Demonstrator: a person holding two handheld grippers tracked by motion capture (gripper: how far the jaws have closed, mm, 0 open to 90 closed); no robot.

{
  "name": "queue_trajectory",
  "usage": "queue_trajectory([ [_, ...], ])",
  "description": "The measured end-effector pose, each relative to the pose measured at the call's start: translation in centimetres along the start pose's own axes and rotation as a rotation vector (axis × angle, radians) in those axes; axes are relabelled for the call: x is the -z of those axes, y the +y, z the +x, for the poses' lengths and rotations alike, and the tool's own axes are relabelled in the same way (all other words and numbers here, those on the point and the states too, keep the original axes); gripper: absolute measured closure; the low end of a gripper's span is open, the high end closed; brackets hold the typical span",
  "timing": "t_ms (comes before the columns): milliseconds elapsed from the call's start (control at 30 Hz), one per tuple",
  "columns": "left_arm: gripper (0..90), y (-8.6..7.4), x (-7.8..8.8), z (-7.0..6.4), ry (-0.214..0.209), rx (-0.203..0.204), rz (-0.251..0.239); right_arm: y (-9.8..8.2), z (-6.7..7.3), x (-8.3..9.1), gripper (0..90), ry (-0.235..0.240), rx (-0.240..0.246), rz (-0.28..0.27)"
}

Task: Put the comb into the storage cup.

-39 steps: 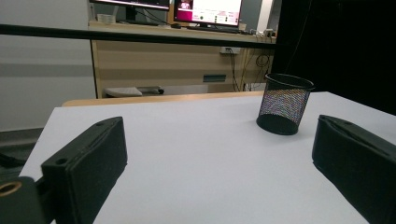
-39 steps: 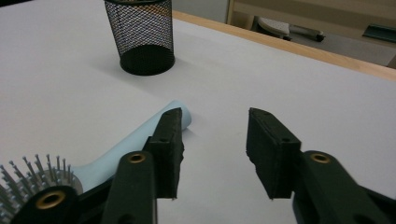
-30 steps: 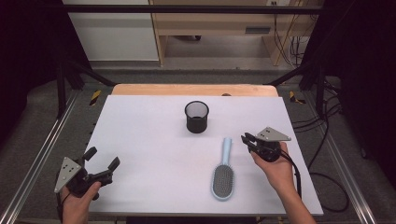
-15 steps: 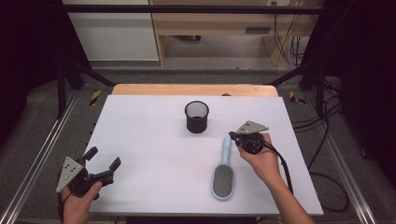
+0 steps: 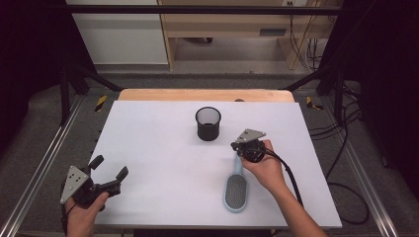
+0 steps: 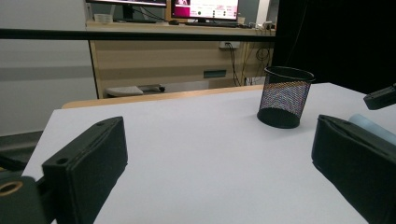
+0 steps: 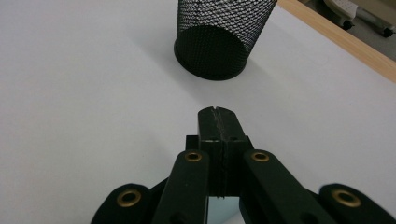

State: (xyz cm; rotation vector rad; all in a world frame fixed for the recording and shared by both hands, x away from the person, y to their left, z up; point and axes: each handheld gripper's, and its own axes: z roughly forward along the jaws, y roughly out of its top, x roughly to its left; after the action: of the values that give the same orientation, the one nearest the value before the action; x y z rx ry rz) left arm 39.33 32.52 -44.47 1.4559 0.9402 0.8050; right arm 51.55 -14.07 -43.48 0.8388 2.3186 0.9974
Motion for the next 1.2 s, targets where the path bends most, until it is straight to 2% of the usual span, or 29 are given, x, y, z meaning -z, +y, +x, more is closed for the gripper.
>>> queue_trajectory([
  [133,3.5,0.0,-0.1,-0.1,-0.001,-0.006,0.004,-0.3,0.3,-0.6,90.0,0.005,-0.002,0.021],
  [400,3.5,0.0,-0.1,-0.2,-0.001,-0.013,0.007,-0.9,0.2,-2.2,90.0,-0.006,0.031,0.097],
  [633,3.6,0.0,-0.2,-0.2,-0.003,-0.014,0.008,-1.3,0.2,-2.6,90.0,-0.027,0.041,0.147],
  [800,3.6,0.0,-0.2,-0.2,-0.005,-0.019,0.011,-1.7,0.0,-2.8,90.0,-0.056,0.068,0.229],
  [900,3.6,0.0,-0.1,-0.2,-0.004,-0.019,0.011,-1.9,-0.2,-2.5,90.0,-0.076,0.063,0.239],
  [967,3.7,-0.1,-0.2,-0.2,-0.003,-0.017,0.011,-2.5,-0.8,-1.7,90.0,-0.084,0.053,0.250],
  [1200,3.7,-0.1,-0.2,-0.3,-0.002,-0.026,0.014,-4.6,-3.2,0.8,90.0,-0.103,-0.051,0.294],
])
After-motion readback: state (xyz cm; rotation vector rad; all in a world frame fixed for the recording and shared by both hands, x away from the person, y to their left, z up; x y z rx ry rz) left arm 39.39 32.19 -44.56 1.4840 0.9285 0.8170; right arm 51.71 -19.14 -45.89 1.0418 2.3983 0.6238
